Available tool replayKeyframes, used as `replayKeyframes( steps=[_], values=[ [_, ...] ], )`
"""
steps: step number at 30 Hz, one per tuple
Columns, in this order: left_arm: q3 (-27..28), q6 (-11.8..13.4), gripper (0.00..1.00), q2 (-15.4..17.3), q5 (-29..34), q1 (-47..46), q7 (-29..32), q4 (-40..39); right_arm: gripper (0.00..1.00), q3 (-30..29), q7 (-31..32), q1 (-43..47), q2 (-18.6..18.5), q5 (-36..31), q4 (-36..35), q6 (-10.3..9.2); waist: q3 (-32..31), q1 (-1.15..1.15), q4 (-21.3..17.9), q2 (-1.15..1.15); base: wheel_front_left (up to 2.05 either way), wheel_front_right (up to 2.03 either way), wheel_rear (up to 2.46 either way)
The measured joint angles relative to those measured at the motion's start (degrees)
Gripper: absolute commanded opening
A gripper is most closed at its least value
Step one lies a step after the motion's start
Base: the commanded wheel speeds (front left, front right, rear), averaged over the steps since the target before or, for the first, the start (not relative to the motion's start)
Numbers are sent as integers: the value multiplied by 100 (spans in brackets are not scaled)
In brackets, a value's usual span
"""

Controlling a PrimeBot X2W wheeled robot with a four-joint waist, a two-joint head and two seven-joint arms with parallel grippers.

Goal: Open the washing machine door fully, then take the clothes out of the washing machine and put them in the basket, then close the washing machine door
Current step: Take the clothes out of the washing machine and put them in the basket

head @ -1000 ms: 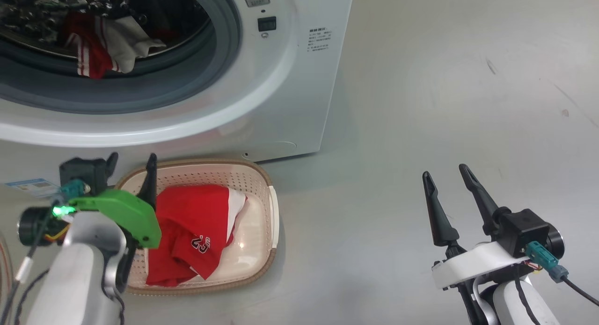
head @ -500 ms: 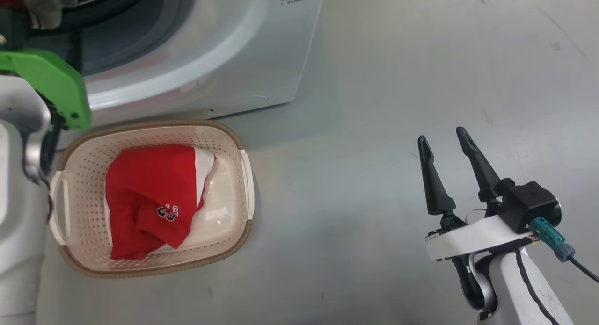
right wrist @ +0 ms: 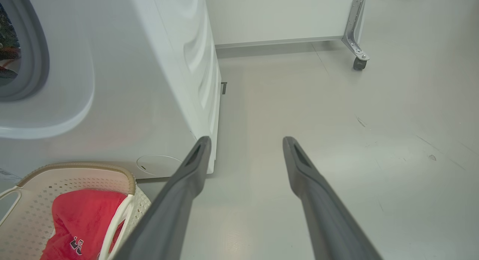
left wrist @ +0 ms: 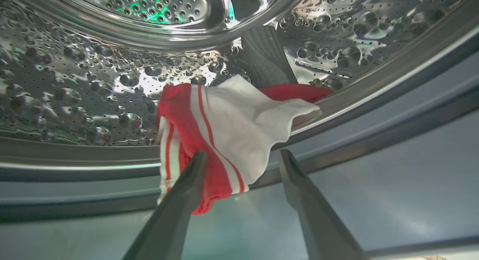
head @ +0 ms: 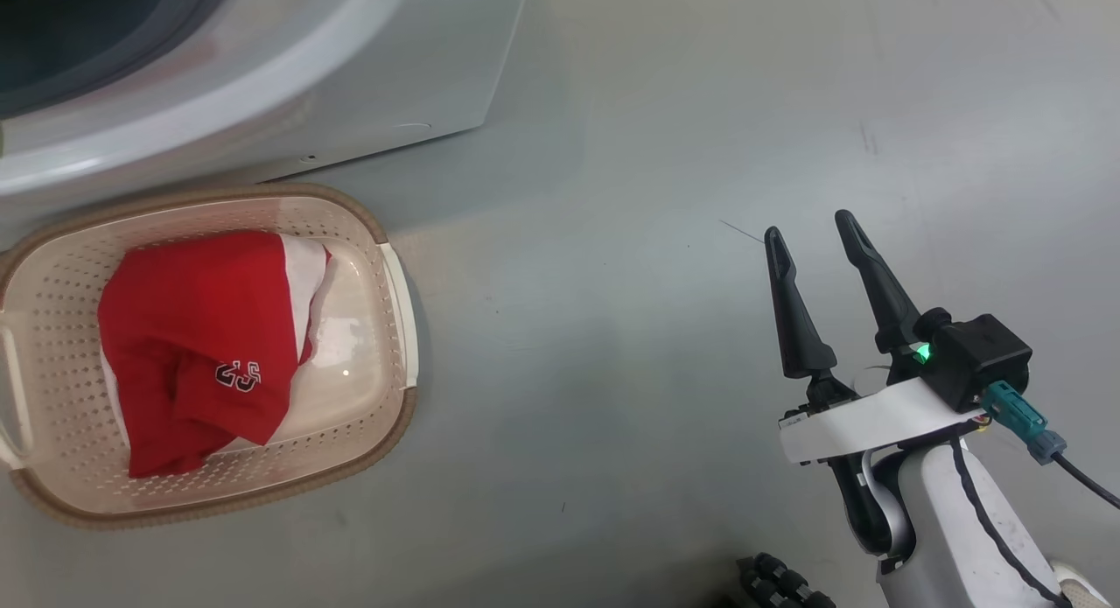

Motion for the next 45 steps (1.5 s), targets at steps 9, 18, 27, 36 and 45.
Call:
replayKeyframes(
  steps=[9,18,27,36,45],
  values=[
    [42,229,100,145,289,-268,14,435,100,-8,-53,-79,15,42,164,-1,173,0,-182,0,0,0,0],
    [149,271,0,97,314,-376,20,762,100,-7,-94,-169,21,48,233,-8,202,0,-178,0,0,0,0],
    [97,272,0,-3,308,-434,-363,788,100,-20,-101,-228,24,48,265,-12,213,-1,-90,0,0,0,0],
    [119,268,0,-480,37,-517,-1210,614,100,-148,-120,-241,11,38,285,-77,181,-1,194,0,0,0,0],
    [208,203,0,-810,-235,-249,-2292,241,100,-168,-145,-282,-67,-26,341,-76,24,-1,516,0,0,0,0]
  ],
)
